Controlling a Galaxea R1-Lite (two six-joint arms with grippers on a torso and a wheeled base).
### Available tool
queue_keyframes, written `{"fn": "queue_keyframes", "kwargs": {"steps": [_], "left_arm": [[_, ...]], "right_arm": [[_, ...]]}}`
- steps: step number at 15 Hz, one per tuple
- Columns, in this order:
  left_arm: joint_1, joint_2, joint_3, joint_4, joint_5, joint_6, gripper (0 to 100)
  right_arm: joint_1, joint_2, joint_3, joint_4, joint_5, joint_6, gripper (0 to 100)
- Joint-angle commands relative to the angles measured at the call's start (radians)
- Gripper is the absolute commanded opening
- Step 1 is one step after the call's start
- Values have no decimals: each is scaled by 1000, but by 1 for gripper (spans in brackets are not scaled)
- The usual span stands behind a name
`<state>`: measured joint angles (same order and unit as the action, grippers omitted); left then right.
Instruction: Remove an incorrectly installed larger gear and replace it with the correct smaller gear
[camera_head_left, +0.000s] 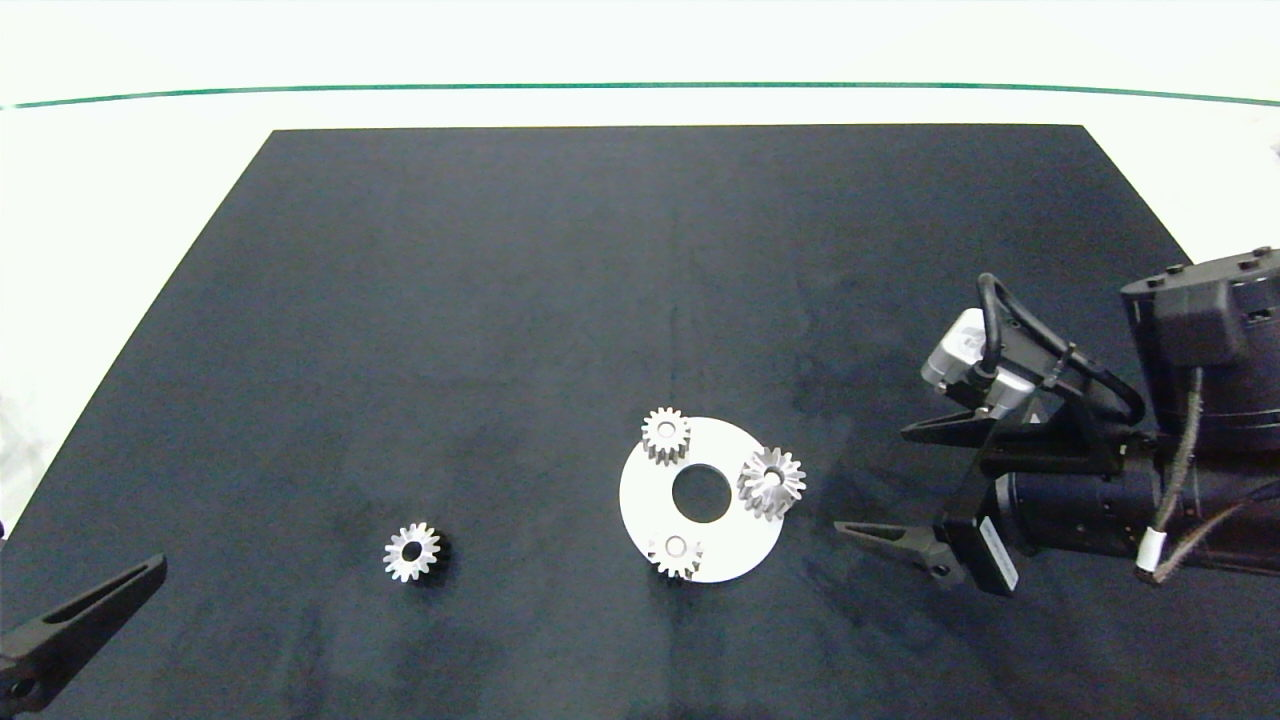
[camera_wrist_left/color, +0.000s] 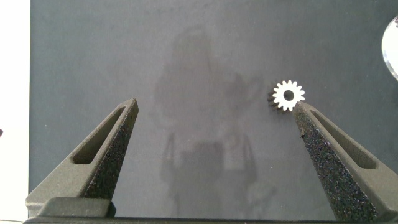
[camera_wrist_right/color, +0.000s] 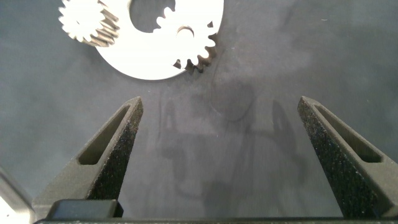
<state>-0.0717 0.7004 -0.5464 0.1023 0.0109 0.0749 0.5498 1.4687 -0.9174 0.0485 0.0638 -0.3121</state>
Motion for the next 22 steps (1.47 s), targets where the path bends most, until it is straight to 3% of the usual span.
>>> {"fn": "queue_keyframes", "kwargs": {"steps": [1,5,9,12,16,22], "left_arm": [[0,16,-9,-9,0,0,100],[1,33,2,-61,0,0,100],[1,33,5,-61,0,-1,100],[1,31,5,-61,-2,-1,100],[1,31,6,-61,0,-4,100],[1,31,6,-61,0,-4,100]], "right_arm": [[4,82,-14,-15,-1,-41,100],[29,165,-40,-99,-33,-71,100],[79,216,-93,-101,-39,-68,100],[108,249,-123,-102,-76,-68,100],[114,274,-135,-104,-101,-71,100],[114,291,-159,-114,-102,-71,90]]}}
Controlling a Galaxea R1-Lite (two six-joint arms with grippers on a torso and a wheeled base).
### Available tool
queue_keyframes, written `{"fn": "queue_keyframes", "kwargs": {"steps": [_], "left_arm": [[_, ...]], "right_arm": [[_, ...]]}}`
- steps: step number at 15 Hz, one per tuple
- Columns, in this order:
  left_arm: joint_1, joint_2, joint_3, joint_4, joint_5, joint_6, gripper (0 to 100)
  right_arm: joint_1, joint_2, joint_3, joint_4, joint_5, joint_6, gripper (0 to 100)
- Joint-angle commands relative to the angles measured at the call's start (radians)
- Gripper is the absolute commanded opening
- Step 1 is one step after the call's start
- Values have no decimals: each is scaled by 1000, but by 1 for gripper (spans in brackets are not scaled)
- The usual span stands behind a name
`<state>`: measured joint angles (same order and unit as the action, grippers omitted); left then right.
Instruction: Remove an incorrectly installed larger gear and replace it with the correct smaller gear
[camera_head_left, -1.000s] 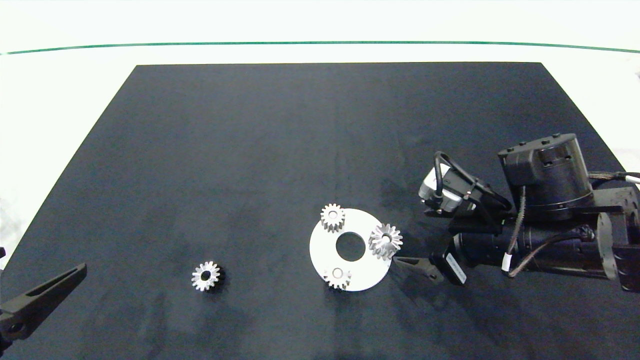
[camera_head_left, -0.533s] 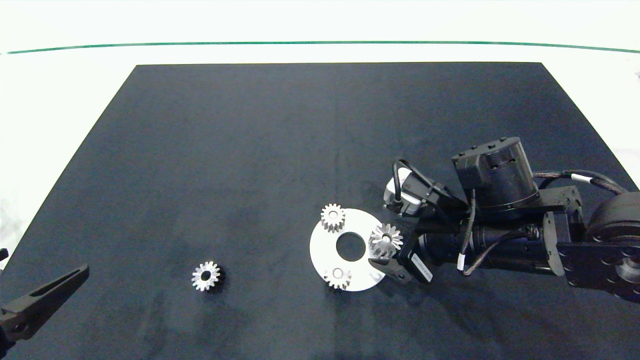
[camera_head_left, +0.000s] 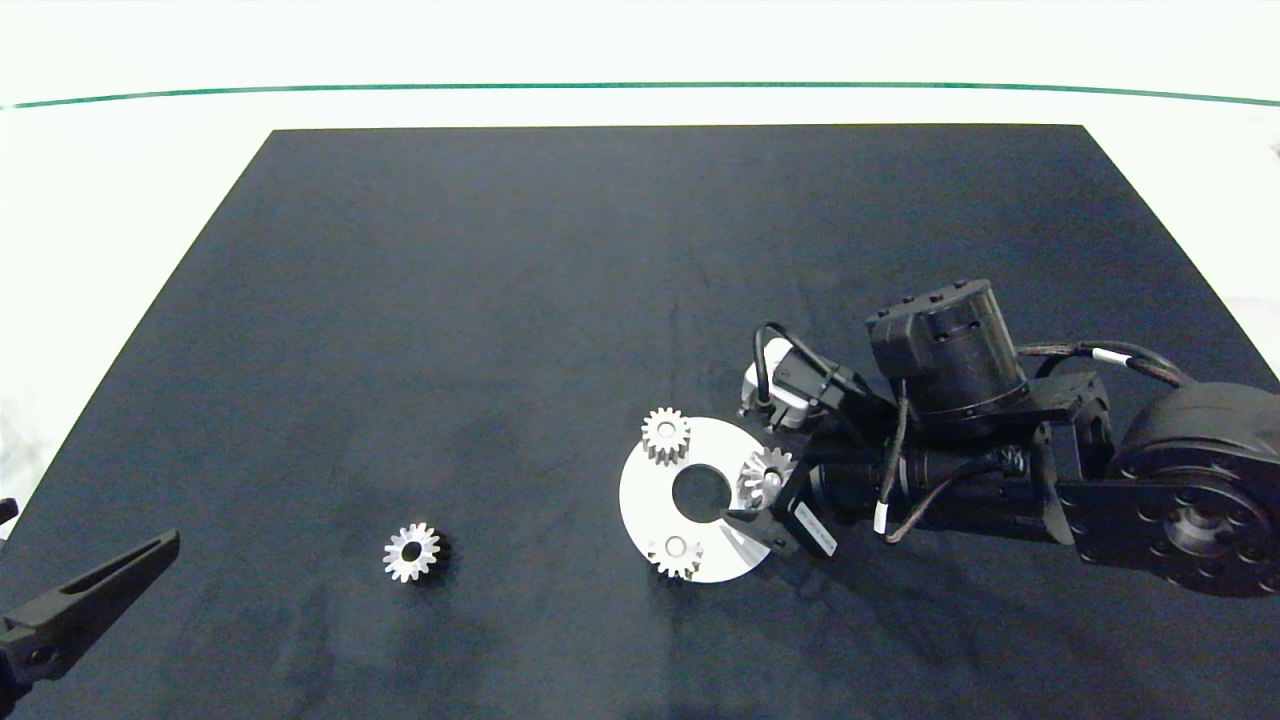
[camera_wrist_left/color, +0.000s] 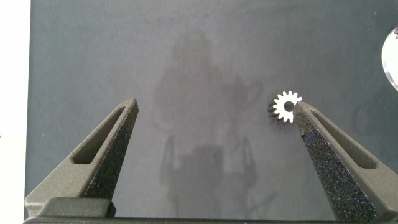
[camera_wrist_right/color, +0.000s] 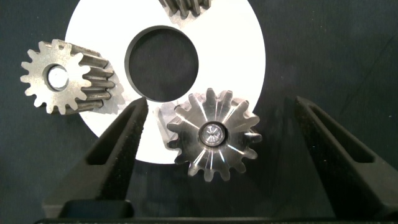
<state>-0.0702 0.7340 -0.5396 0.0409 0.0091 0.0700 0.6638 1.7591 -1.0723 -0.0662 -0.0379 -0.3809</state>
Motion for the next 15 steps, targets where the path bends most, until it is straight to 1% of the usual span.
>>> {"fn": "queue_keyframes", "kwargs": {"steps": [1,15], "left_arm": [[-2,-2,1,1,2,1,100],[0,-4,7,1,0,2,100]], "right_arm": [[0,0,-5,0,0,-3,88],[0,0,0,5,1,-3,59]]}}
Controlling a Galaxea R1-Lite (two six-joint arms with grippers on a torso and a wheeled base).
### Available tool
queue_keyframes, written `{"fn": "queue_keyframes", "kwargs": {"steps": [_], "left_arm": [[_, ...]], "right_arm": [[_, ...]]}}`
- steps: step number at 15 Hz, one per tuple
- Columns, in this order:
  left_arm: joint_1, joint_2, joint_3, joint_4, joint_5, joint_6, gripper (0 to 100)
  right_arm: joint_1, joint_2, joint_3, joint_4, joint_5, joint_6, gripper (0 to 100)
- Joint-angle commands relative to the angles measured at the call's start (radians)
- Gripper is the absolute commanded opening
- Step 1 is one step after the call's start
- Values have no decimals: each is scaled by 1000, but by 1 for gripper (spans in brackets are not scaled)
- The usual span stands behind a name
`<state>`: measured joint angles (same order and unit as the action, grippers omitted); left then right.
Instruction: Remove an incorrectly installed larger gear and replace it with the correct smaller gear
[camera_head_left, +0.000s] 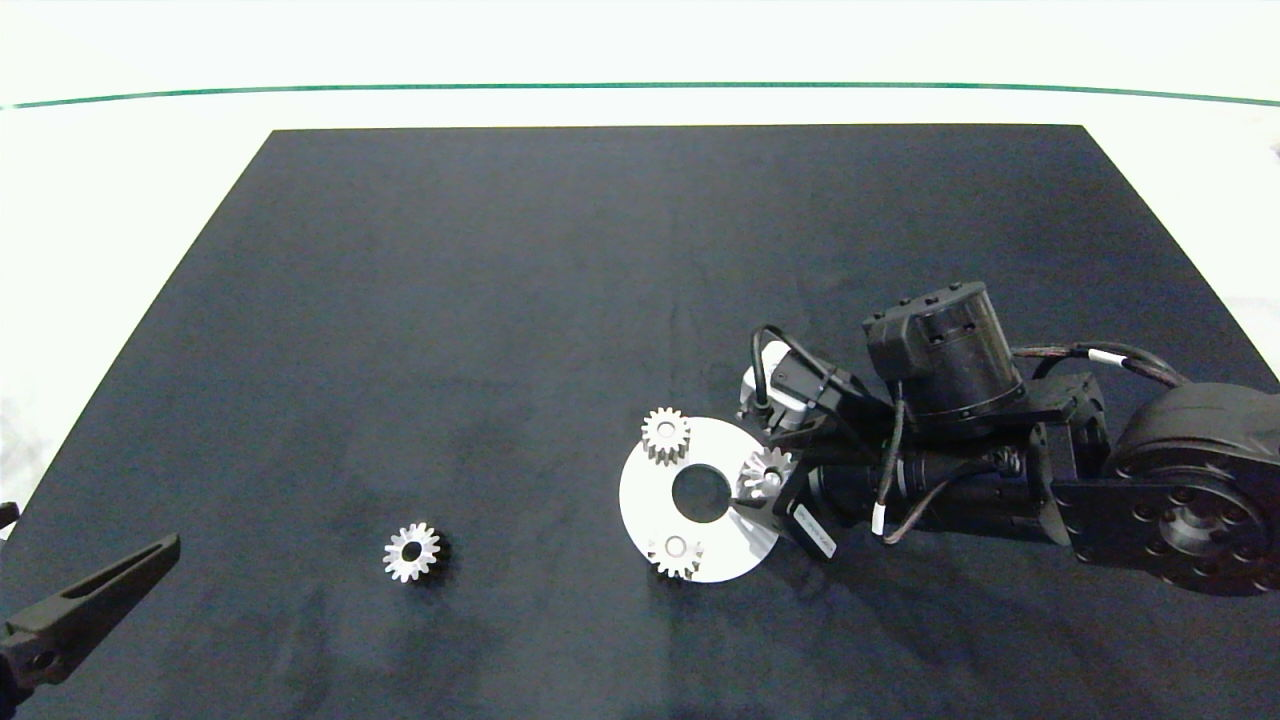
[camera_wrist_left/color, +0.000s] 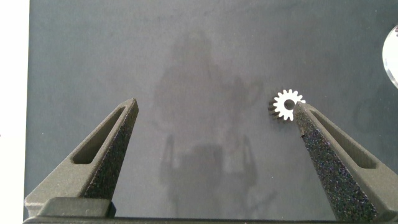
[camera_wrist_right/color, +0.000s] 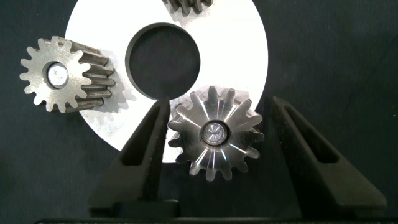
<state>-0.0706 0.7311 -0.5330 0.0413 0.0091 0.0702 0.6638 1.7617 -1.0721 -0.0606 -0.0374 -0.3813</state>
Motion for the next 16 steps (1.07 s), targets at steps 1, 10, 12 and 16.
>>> {"fn": "queue_keyframes", "kwargs": {"steps": [1,10,12,16], "left_arm": [[0,-1,1,0,2,0,100],[0,-1,1,0,0,2,100],[0,1,1,0,0,2,100],[0,1,1,0,0,2,100]], "right_arm": [[0,-2,0,1,1,-2,58],[2,1,1,2,-1,-8,40],[2,7,1,1,-1,-11,36],[7,9,1,2,1,-13,28]]}}
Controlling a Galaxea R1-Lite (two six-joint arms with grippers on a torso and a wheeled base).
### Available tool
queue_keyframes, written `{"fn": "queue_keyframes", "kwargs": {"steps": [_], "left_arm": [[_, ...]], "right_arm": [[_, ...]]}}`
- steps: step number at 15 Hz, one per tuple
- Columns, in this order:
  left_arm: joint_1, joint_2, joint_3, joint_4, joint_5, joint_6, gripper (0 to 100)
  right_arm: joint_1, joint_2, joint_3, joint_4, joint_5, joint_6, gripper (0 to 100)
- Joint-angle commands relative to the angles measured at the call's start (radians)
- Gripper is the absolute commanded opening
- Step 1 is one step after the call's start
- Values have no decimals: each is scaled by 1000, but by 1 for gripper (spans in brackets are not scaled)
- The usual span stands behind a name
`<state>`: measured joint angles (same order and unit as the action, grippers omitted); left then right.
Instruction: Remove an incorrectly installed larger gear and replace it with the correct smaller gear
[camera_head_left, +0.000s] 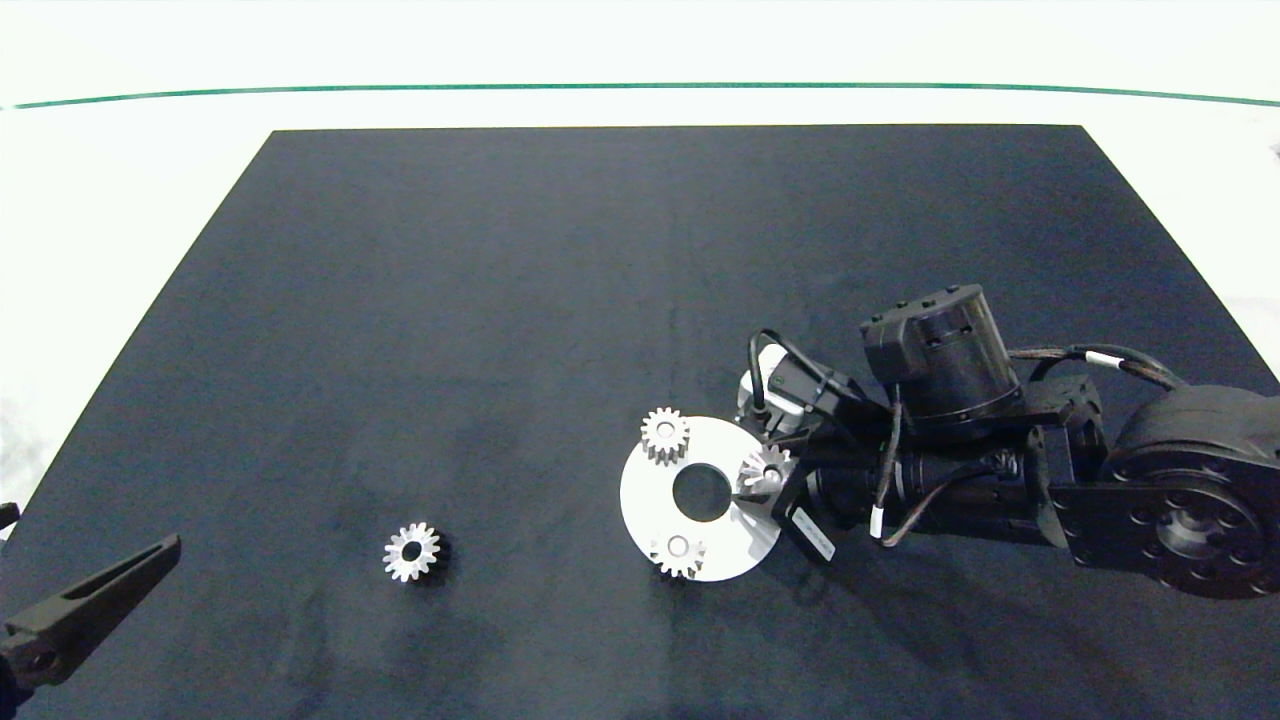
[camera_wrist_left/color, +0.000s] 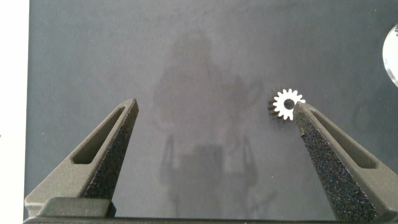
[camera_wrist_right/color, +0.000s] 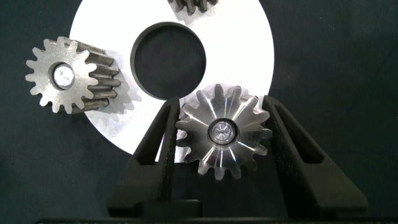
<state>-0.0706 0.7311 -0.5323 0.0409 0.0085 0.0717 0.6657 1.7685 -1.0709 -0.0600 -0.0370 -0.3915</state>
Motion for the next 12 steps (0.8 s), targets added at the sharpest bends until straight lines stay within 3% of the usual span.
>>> {"fn": "queue_keyframes", "kwargs": {"steps": [1,12], "left_arm": [[0,1,0,1,1,0,100],[2,-1,0,1,2,0,100]], "right_arm": [[5,0,0,3,0,-3,28],[17,-49,-31,22,2,-1,28]]}}
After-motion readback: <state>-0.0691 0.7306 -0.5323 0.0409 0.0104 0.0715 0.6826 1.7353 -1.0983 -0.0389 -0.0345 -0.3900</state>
